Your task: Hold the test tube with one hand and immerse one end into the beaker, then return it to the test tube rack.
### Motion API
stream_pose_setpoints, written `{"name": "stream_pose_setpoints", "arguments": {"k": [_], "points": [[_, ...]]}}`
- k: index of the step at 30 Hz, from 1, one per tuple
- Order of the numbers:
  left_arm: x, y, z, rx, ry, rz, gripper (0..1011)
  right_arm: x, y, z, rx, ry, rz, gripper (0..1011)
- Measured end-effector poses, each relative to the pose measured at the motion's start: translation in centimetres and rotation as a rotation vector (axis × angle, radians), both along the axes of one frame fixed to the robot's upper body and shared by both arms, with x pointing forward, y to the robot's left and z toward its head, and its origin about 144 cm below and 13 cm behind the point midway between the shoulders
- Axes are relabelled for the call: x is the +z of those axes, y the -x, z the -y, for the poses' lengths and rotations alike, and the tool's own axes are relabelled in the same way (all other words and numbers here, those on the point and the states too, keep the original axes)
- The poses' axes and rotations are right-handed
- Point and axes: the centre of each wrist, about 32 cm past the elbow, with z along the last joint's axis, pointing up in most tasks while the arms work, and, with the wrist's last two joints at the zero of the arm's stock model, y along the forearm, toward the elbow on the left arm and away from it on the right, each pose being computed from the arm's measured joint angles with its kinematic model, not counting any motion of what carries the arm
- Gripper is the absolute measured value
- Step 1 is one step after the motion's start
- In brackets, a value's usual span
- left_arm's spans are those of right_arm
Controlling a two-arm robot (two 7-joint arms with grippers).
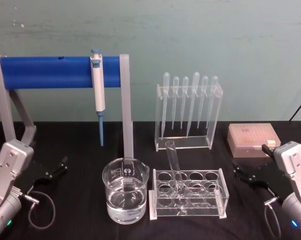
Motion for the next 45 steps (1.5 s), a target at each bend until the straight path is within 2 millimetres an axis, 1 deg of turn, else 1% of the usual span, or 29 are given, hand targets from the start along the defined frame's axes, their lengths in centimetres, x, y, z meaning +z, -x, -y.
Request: {"name": "stream_pose_setpoints", "arguments": {"k": [41, 45], "points": [[0.00, 0.00, 0.00, 0.000, 0.000, 0.000, 1000, 0.00, 0.00, 0.00, 0.000, 0.000, 0.000, 1002], [0.00, 0.00, 0.00, 0.000, 0.000, 0.000, 1000, 0.14, 0.61, 0.10, 0.006, 0.012, 0.006, 1002]]}}
